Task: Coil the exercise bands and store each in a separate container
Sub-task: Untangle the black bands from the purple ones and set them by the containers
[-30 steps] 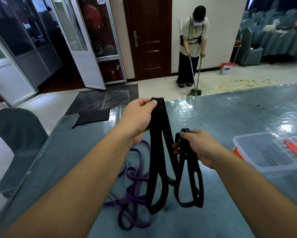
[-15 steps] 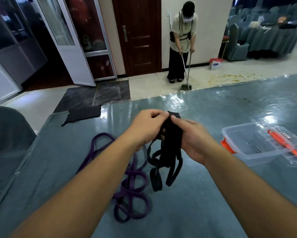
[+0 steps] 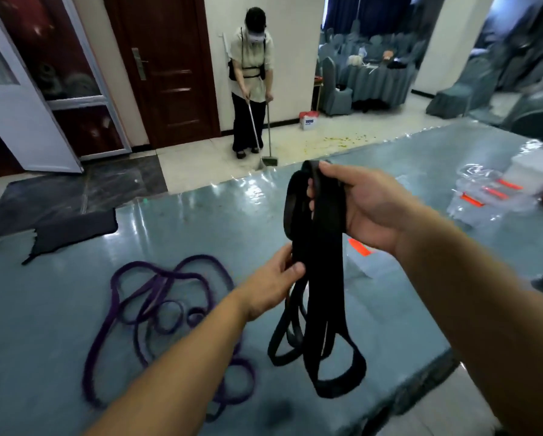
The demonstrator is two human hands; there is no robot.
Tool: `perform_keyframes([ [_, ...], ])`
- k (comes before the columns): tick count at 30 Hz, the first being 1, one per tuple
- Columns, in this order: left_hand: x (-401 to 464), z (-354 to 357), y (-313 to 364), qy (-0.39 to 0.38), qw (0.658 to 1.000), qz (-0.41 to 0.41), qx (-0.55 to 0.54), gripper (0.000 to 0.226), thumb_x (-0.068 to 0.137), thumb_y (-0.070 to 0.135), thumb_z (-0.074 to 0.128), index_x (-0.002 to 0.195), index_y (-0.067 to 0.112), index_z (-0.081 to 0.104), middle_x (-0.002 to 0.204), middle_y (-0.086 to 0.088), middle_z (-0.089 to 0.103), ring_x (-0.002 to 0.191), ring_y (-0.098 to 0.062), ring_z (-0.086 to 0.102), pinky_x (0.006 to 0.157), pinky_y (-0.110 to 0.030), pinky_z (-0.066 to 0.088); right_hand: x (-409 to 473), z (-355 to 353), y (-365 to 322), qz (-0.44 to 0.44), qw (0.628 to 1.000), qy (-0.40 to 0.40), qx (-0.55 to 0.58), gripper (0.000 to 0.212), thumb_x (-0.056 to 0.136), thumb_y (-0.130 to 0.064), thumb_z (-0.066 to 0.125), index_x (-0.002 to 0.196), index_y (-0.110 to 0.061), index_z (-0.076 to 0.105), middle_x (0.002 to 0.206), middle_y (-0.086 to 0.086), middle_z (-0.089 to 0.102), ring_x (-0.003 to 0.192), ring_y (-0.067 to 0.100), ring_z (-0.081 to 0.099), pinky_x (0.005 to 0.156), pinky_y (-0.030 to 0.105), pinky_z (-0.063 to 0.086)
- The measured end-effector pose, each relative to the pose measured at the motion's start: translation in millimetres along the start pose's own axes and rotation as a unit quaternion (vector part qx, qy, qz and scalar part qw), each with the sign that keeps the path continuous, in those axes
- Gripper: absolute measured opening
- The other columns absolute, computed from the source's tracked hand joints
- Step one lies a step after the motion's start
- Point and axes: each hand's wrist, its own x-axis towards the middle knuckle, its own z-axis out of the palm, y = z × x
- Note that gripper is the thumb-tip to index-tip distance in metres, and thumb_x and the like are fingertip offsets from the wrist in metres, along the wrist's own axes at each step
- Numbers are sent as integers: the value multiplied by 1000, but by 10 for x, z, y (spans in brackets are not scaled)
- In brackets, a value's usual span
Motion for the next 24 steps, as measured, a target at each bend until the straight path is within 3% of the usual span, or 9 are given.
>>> perform_keyframes([
  [2, -23, 186, -153, -27, 998, -1, -57, 50, 95, 26, 63, 141, 11, 50, 127, 7, 63, 114, 5, 61, 96, -12, 46, -61, -49, -28, -10, 999, 38, 20, 27, 106, -28, 56, 95, -9, 72, 78, 6, 69, 64, 19, 67, 64, 34, 60],
  [5, 3, 452, -284, -48, 993, -31, -101, 48, 71, 33, 84, 116, 36, 66, 99, 19, 74, 94, 0, 69, 79, -17, 54, -131, -180, 23, -16, 992, 106, 64, 25, 105, -26, 57, 95, -7, 70, 76, 7, 69, 59, 18, 67, 58, 30, 59],
  [8, 89, 630, -367, -53, 993, -56, -94, 42, 64, 43, 89, 100, 50, 70, 93, 21, 75, 85, -1, 73, 71, -20, 55, -174, -411, 104, -16, 981, 161, 110, 25, 105, -27, 54, 95, -9, 68, 75, 6, 66, 59, 18, 65, 58, 28, 58],
  [12, 283, 832, -356, -40, 995, -77, -48, 46, 66, 45, 91, 107, 37, 72, 101, 10, 79, 93, -12, 78, 84, -34, 61, -260, -875, 202, -17, 965, 215, 146, 28, 107, -29, 50, 95, -9, 66, 75, 4, 65, 58, 19, 66, 58, 27, 59],
  [15, 463, 958, -354, -15, 995, -93, -27, 40, 70, 43, 85, 105, 28, 73, 95, 8, 80, 87, -12, 78, 80, -31, 60, -368, -1290, 294, -4, 957, 249, 151, 30, 107, -31, 48, 93, -11, 67, 73, 3, 69, 59, 18, 70, 60, 28, 61],
  [19, 760, 1167, -377, 12, 995, -100, 8, 30, 73, 42, 79, 99, 27, 74, 88, 6, 79, 81, -11, 76, 74, -29, 56, -573, -1870, 472, 53, 948, 291, 120, 21, 101, -36, 57, 104, -23, 72, 88, 0, 78, 72, 17, 77, 73, 33, 60],
  [24, 1252, 1638, -330, 33, 993, -102, 41, 22, 74, 44, 75, 91, 31, 73, 82, 5, 78, 79, -17, 75, 76, -36, 58, -896, -2625, 732, 139, 929, 308, 153, 19, 95, -34, 64, 84, -19, 69, 68, 1, 72, 57, 19, 74, 75, 37, 52],
])
